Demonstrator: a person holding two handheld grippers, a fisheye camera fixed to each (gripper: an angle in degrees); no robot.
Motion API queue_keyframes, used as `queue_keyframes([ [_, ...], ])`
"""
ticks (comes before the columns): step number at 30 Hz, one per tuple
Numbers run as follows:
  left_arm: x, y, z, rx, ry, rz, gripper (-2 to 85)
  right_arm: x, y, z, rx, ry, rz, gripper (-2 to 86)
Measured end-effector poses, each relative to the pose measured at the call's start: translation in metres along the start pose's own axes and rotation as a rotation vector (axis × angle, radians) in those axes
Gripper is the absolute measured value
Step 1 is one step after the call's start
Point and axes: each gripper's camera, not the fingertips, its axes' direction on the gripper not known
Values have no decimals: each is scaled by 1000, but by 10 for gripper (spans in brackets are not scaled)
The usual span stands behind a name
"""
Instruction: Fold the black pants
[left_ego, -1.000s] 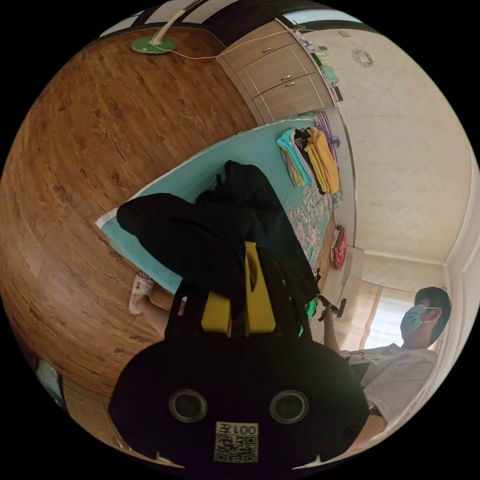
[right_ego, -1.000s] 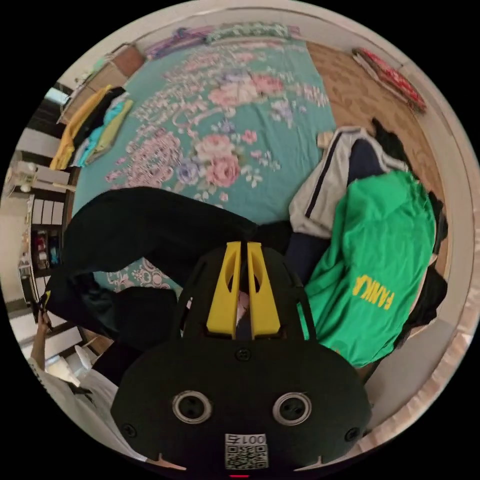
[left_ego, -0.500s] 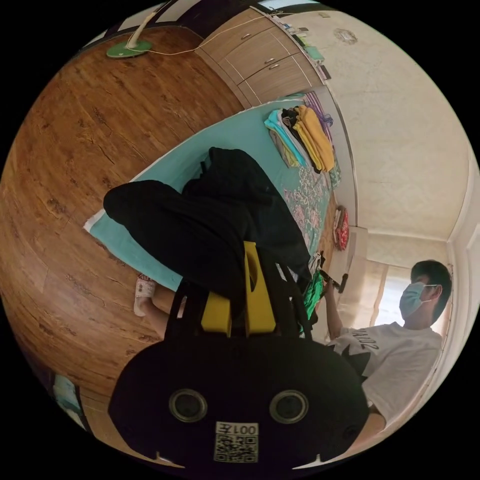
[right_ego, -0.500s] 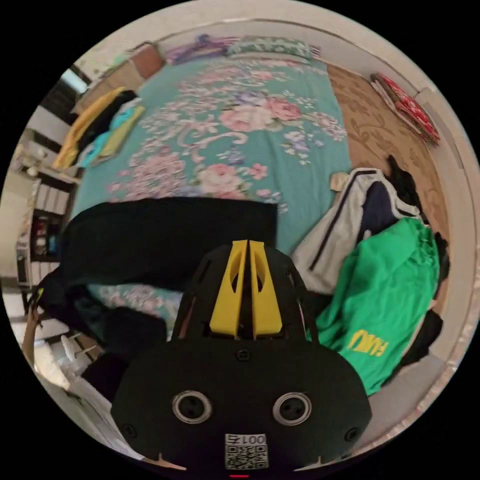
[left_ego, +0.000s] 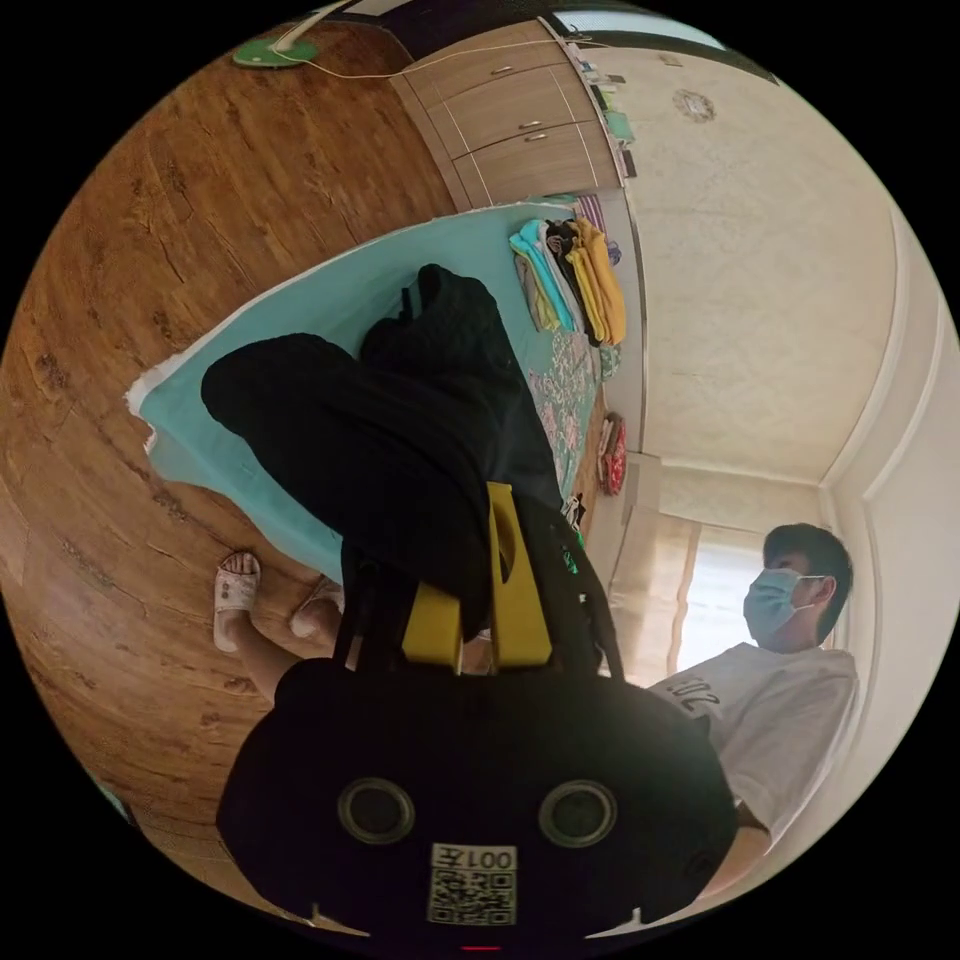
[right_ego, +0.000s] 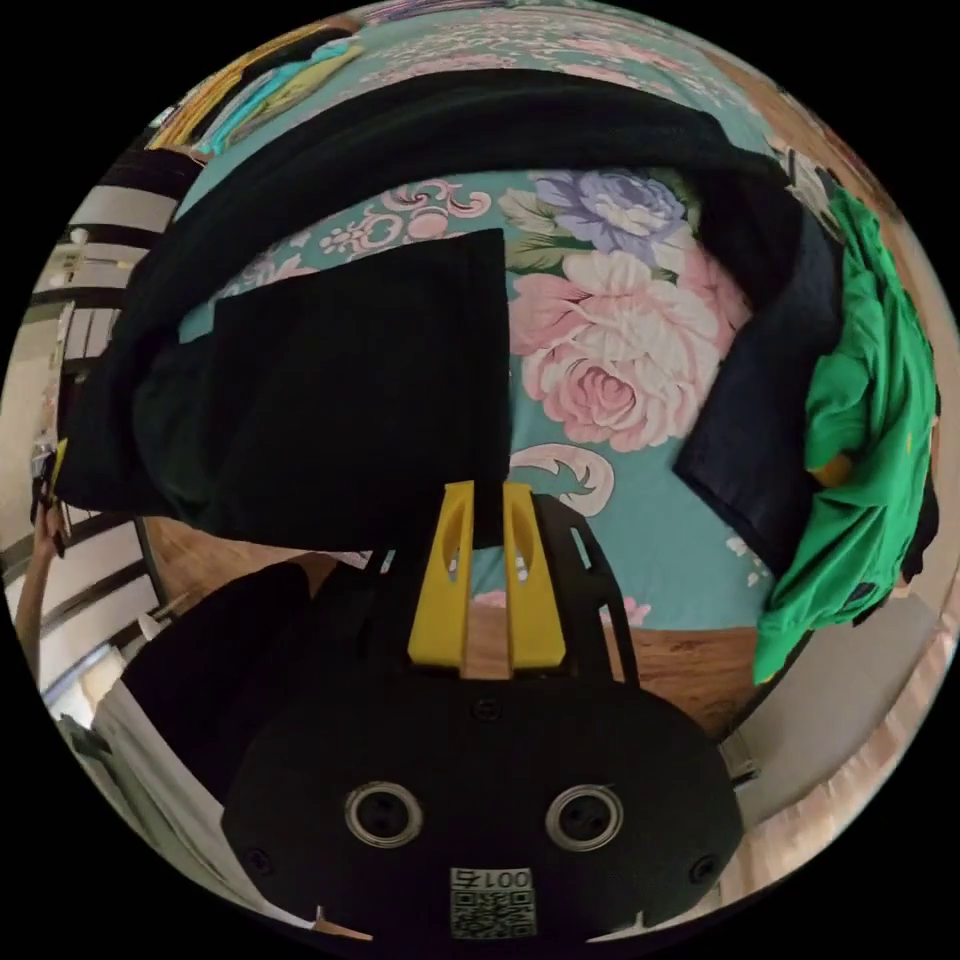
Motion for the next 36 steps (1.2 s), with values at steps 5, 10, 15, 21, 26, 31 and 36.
queue_keyframes([
  [5,-8,-2,1,-31,3,37,-5,7,24,-58,78,79,-8,22],
  [10,-31,15,36,-223,-15,39,4,72,67,-109,91,325,216,18],
  [15,-89,40,78,-256,44,-112,38,120,68,-95,22,310,311,16],
  [21,-140,65,60,141,142,-295,58,126,74,-100,-25,401,357,15],
  [26,-164,75,65,266,244,-337,17,127,79,-120,-10,364,363,14],
  [31,-124,78,28,235,147,-197,-11,129,78,-136,-60,367,311,14],
  [36,-63,66,-34,62,-90,-82,-14,132,99,-144,-130,263,282,14],
])
